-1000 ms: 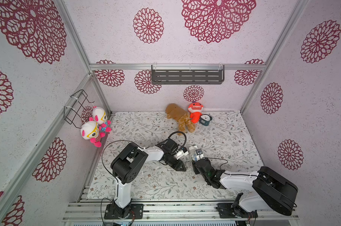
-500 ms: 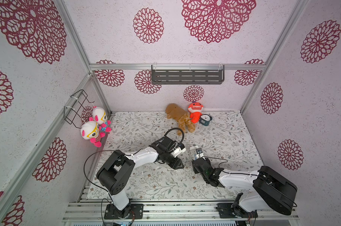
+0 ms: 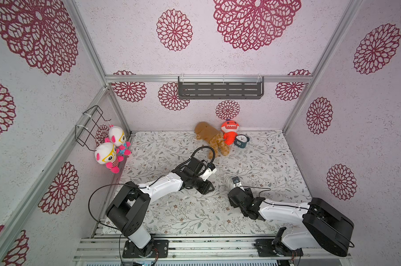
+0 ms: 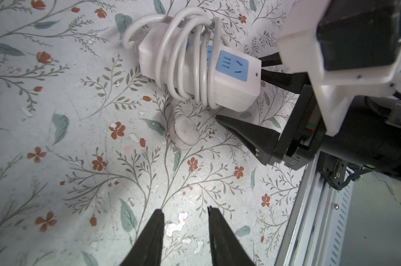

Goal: Wrap the cord around the power strip
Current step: Place the power strip at the center of the board, then reset both arms

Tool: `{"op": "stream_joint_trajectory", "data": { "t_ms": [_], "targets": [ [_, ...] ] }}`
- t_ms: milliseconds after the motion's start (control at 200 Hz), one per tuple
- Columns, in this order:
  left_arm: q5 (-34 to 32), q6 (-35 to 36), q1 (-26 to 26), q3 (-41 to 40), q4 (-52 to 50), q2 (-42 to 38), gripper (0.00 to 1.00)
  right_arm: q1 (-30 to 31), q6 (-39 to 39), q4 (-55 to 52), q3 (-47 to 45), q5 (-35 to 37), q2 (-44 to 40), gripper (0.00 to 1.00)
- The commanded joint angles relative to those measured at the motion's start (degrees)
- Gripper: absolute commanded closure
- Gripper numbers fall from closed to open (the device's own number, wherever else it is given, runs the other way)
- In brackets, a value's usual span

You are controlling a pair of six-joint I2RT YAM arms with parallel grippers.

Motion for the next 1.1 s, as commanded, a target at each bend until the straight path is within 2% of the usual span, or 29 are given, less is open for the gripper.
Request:
{"op": "stream_joint_trajectory", "data": {
  "t_ms": [0,400,530,580,730,830,911,966,1096],
  "targets": [
    [-1.6,-0.5,0.2,0.9,1.8,-1.0,0.63,-0.2,0.0,-2.2,1.0,1.1,-2.4,0.18],
    [-7.1,-0.7,0.4,0.9,4.4,-3.3,0.63,-0.2,-1.8,-5.4,0.7,-0.7,-8.5,0.13],
    [-11.1,-0.6,1.2,0.0,6.4,-6.2,0.63,0.1,-0.3,-9.1,0.2,-2.0,-13.5,0.06],
    [-12.9,-0.6,2.0,-0.9,7.5,-8.0,0.63,0.2,0.0,-10.8,0.1,-3.0,-16.4,0.02],
    [-19.0,-1.9,6.3,-5.1,11.6,-15.6,0.63,0.7,0.3,-18.3,3.0,-1.7,-25.9,0.01],
    [-23.7,-2.4,10.6,-9.3,14.7,-22.3,0.55,0.4,-2.9,-21.1,6.7,1.6,-29.1,0.01],
    [-26.4,-2.2,15.1,-12.4,16.2,-27.5,0.49,-3.5,-6.4,-19.8,8.9,1.1,-30.2,0.01],
    [-28.1,-2.0,18.8,-13.8,16.1,-30.2,0.46,-8.7,-8.3,-18.1,9.7,-1.2,-30.4,0.01],
    [-32.6,-1.6,29.2,-17.9,18.2,-34.8,0.37,-21.6,-12.6,-11.6,8.9,-1.9,-33.0,0.01]
  ]
}}
